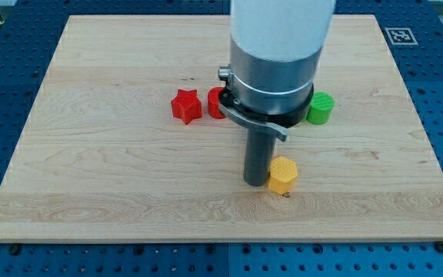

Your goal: Move the yellow hexagon right bottom of the board

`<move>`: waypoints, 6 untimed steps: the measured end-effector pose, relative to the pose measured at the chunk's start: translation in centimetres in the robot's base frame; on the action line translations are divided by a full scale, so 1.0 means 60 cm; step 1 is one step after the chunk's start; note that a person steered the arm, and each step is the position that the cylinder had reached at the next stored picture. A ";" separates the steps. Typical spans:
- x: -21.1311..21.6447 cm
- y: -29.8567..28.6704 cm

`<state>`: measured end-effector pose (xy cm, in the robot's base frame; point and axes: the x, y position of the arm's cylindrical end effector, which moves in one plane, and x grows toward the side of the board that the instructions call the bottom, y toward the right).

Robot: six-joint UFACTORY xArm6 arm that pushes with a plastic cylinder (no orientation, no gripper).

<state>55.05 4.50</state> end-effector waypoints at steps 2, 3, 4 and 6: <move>0.001 0.069; 0.001 0.096; 0.001 0.124; 0.001 0.188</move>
